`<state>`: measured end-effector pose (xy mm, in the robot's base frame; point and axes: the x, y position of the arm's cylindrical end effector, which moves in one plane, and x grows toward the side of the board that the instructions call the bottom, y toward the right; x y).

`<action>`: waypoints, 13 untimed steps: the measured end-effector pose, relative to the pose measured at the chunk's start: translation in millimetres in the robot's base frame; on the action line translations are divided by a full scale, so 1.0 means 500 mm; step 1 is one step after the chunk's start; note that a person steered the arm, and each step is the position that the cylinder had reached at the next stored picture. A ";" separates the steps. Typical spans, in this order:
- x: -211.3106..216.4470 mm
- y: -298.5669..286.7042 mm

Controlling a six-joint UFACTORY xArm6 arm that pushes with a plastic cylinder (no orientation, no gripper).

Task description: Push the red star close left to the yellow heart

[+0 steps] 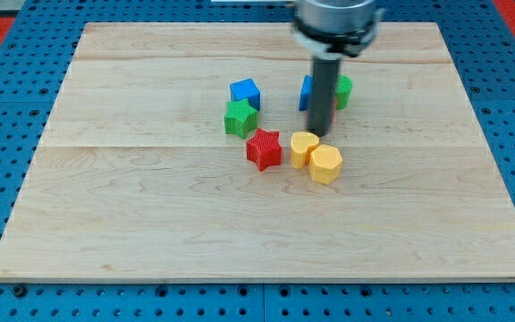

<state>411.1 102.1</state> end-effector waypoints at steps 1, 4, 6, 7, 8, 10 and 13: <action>-0.032 0.165; -0.123 -0.128; -0.142 -0.321; -0.144 -0.366; -0.045 -0.513; 0.079 -0.580; 0.095 -0.404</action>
<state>458.7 -99.8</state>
